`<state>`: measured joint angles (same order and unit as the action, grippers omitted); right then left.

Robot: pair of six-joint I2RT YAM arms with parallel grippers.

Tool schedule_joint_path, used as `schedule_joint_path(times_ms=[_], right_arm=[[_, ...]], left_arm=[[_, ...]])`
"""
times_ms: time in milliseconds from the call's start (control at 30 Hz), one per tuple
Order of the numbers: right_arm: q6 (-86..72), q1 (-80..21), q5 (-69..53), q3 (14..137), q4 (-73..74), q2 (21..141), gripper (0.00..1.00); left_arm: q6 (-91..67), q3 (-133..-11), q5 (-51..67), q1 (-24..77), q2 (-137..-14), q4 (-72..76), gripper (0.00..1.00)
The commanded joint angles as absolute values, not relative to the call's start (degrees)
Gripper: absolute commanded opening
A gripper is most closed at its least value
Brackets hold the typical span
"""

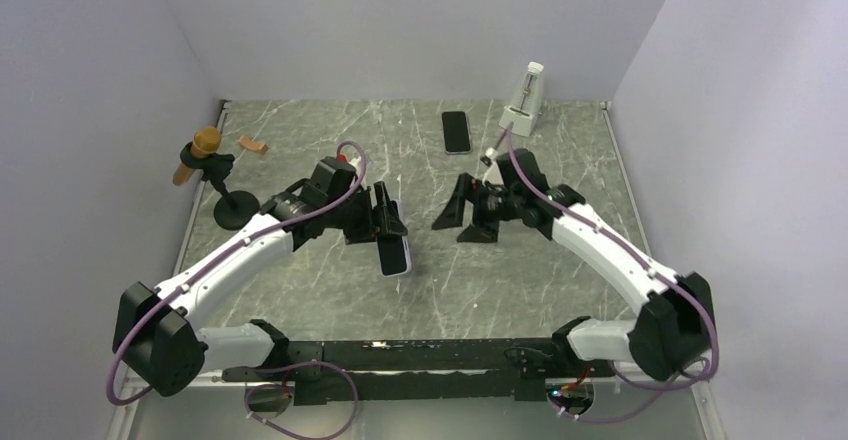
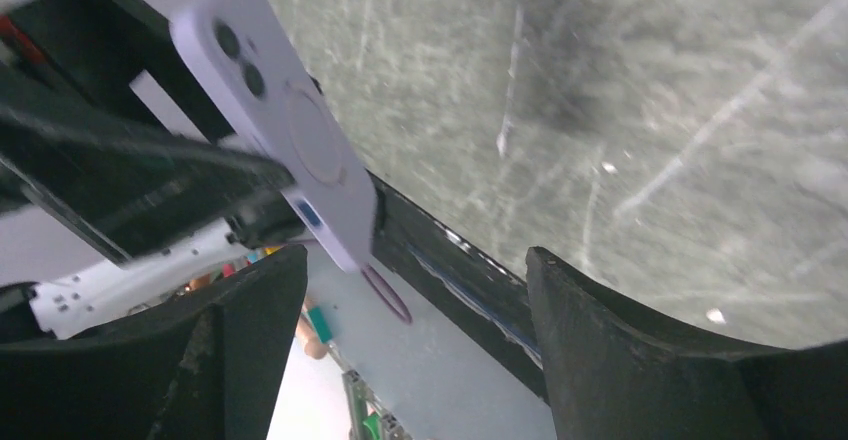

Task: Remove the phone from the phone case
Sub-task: Pick up the phone at the center of the board.

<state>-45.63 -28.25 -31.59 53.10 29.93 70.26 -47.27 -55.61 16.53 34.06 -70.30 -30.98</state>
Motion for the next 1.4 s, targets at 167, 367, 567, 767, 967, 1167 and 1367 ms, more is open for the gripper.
schedule_joint_path(times_ms=[167,367,567,767,967,1167,1367], right_arm=[[-52.7,-37.3,-26.8,71.7,28.1,80.5,0.83],[-56.0,-44.7,-19.9,75.1,28.4,83.4,0.8],[-56.7,-49.5,-16.2,78.2,30.4,87.4,0.69],[-57.7,-52.0,-16.6,75.8,27.2,89.9,0.47],[-60.7,-51.4,-19.4,68.6,17.1,87.1,0.0],[-58.0,-42.4,-27.9,62.7,9.2,80.3,0.0],[-53.4,-25.2,-46.1,61.3,3.9,75.1,0.0]], left_arm=[[-32.3,-55.5,16.3,34.9,-60.7,-31.4,0.0],[-30.2,-54.4,17.7,35.0,-57.1,-33.7,0.0],[-29.9,-52.5,19.5,35.2,-54.4,-34.2,0.0],[-28.8,-53.7,19.6,35.3,-54.1,-35.1,0.0],[-30.8,-54.9,19.3,35.2,-54.5,-37.2,0.35],[-35.5,-61.2,18.2,34.7,-52.2,-41.4,0.99],[-41.8,-63.6,24.2,31.9,-53.7,-35.9,0.98]])
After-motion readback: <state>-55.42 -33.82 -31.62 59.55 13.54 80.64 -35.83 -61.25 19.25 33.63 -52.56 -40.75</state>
